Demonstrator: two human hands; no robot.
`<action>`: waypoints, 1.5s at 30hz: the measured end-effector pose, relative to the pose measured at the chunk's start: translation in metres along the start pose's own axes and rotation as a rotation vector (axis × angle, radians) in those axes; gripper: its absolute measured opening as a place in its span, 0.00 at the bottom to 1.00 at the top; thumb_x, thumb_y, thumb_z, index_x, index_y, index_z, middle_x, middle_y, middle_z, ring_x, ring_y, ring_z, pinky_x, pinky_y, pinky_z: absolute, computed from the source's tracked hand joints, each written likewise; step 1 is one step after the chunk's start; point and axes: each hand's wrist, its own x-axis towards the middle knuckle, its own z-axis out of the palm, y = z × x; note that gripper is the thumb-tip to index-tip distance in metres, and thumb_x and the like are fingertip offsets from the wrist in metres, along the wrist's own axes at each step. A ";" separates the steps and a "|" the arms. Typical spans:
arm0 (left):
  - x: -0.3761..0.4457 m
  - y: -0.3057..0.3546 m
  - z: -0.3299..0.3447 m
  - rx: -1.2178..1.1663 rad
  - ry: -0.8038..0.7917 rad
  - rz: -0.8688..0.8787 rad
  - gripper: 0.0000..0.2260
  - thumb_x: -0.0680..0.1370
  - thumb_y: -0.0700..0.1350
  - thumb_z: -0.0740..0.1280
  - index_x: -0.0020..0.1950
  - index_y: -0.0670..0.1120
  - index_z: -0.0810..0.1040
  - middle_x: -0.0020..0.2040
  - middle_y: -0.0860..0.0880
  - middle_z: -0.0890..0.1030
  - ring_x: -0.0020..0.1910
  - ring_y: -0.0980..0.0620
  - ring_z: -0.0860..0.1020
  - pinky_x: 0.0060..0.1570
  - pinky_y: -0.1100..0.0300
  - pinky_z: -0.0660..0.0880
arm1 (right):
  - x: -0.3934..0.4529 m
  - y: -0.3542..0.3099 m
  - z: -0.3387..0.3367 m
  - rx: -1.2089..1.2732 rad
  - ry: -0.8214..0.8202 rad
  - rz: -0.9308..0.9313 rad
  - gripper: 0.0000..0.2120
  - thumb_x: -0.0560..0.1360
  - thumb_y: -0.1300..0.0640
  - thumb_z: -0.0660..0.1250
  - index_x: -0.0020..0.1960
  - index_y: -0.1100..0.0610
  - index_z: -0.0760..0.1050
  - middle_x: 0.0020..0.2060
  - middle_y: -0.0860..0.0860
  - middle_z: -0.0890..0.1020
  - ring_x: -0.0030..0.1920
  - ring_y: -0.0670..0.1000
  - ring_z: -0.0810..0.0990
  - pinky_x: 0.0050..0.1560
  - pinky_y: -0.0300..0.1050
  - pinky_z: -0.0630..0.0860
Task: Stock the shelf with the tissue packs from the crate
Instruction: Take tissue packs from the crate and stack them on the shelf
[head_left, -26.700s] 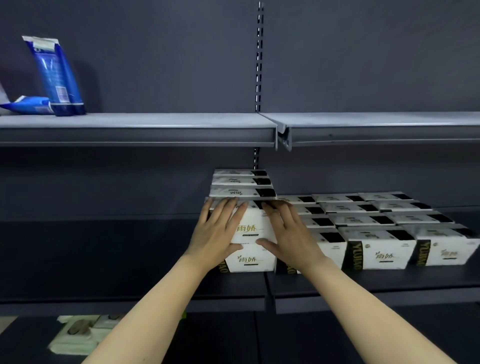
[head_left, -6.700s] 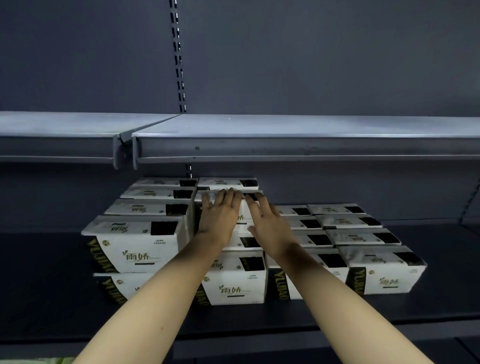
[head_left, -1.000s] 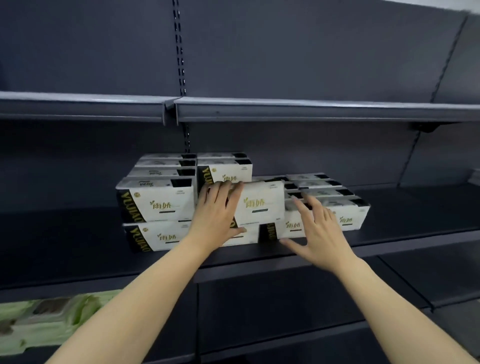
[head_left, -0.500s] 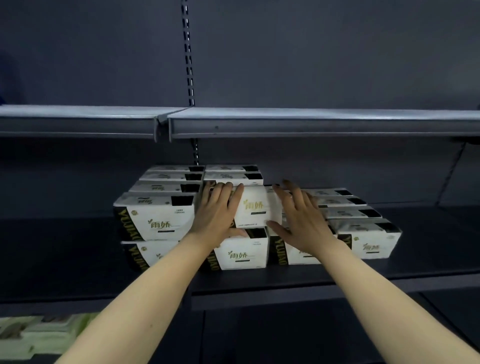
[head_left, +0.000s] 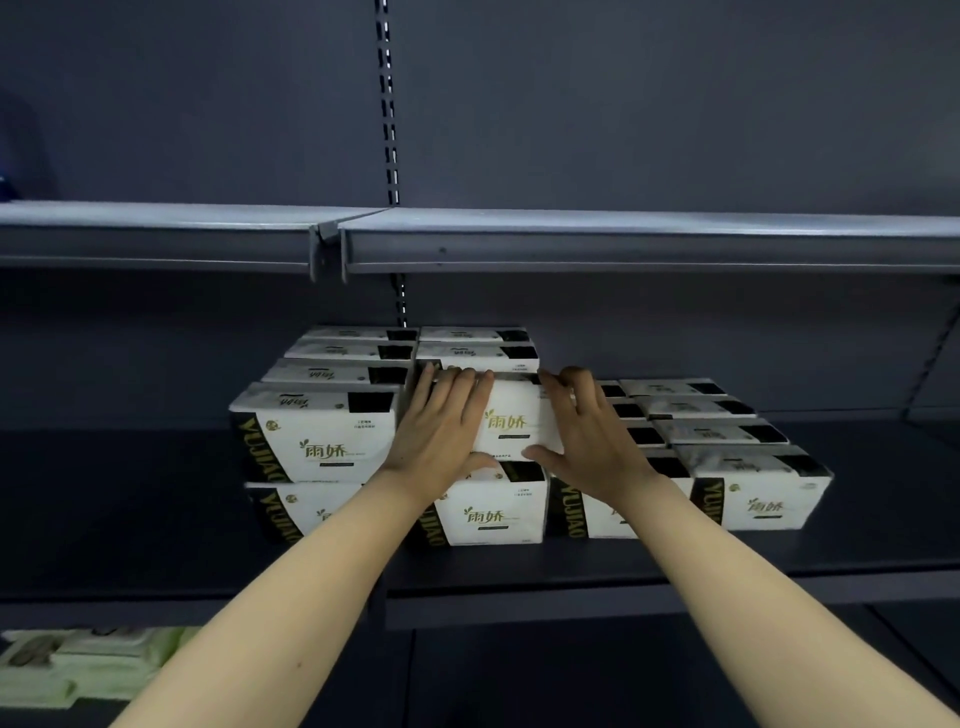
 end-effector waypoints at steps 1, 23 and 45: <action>0.001 0.000 0.000 -0.005 0.008 0.004 0.49 0.56 0.65 0.76 0.67 0.39 0.64 0.56 0.41 0.77 0.57 0.41 0.74 0.64 0.42 0.67 | 0.001 0.000 0.000 -0.001 0.019 -0.008 0.39 0.65 0.46 0.76 0.67 0.66 0.66 0.58 0.61 0.70 0.58 0.61 0.72 0.56 0.54 0.75; 0.022 0.002 0.010 -0.039 -0.139 -0.100 0.37 0.52 0.39 0.82 0.59 0.37 0.74 0.53 0.40 0.78 0.53 0.40 0.78 0.57 0.45 0.75 | 0.026 -0.016 0.025 -0.011 0.121 0.087 0.29 0.65 0.60 0.78 0.61 0.67 0.71 0.54 0.64 0.73 0.53 0.62 0.75 0.53 0.50 0.76; -0.039 0.019 -0.043 -0.231 -0.009 -0.003 0.33 0.66 0.46 0.77 0.67 0.37 0.72 0.66 0.37 0.73 0.67 0.39 0.71 0.67 0.44 0.58 | -0.034 -0.086 0.007 -0.210 0.202 0.286 0.22 0.65 0.58 0.75 0.56 0.63 0.76 0.56 0.63 0.77 0.53 0.64 0.77 0.48 0.56 0.75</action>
